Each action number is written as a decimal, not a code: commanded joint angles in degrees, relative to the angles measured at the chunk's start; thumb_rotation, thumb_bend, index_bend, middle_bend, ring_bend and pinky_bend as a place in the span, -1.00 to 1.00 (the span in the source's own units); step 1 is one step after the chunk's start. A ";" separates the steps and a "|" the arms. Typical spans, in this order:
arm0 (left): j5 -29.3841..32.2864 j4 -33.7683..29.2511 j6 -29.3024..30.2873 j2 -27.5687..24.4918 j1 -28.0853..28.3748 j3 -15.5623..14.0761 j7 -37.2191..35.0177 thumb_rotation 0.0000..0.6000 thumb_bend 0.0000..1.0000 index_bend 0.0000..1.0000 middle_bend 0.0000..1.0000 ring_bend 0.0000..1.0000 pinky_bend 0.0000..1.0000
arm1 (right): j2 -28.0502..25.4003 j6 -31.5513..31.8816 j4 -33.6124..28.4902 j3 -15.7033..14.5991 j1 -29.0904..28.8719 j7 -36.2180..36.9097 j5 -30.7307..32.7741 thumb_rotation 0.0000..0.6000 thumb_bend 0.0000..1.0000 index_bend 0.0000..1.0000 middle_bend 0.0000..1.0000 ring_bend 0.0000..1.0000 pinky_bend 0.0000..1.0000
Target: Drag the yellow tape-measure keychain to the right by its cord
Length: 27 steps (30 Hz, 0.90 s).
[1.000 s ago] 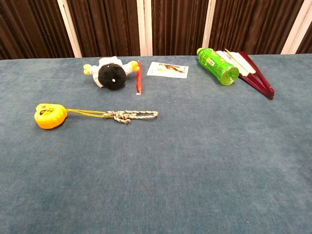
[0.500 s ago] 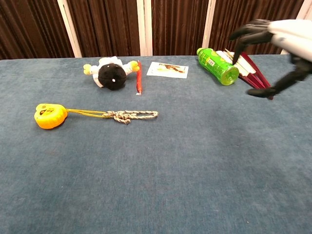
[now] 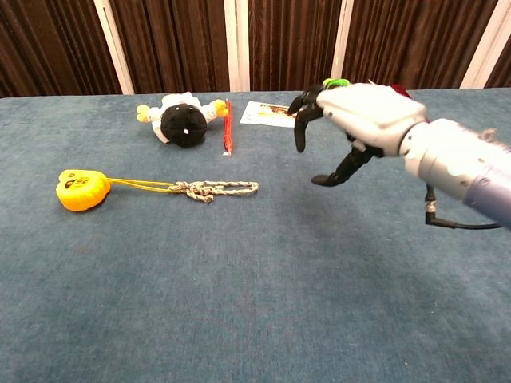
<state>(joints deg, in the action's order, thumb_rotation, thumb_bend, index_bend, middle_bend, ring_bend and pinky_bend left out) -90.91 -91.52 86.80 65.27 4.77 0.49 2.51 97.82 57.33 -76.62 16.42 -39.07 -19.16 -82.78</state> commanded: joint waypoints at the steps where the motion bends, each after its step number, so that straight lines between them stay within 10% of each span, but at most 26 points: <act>1: 0.25 -0.09 -0.44 0.00 0.14 -0.03 -0.13 1.00 -1.00 -1.00 -1.00 -1.00 -1.00 | 4.96 -1.61 5.66 -0.64 -2.25 -0.13 1.84 1.00 -0.40 -0.02 -0.62 -0.90 -0.83; 27: 2.72 -0.89 -2.03 -0.82 0.31 0.25 -2.45 1.00 -1.00 -1.00 -1.00 -1.00 -1.00 | 22.37 -2.03 29.58 2.38 -12.08 8.68 4.42 1.00 -0.27 0.05 -0.58 -0.89 -0.83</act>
<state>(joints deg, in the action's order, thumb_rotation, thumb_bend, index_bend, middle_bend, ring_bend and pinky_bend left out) -88.22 -92.40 84.79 64.47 5.08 0.73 0.10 119.45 55.21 -47.89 18.42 -50.53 -11.04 -78.59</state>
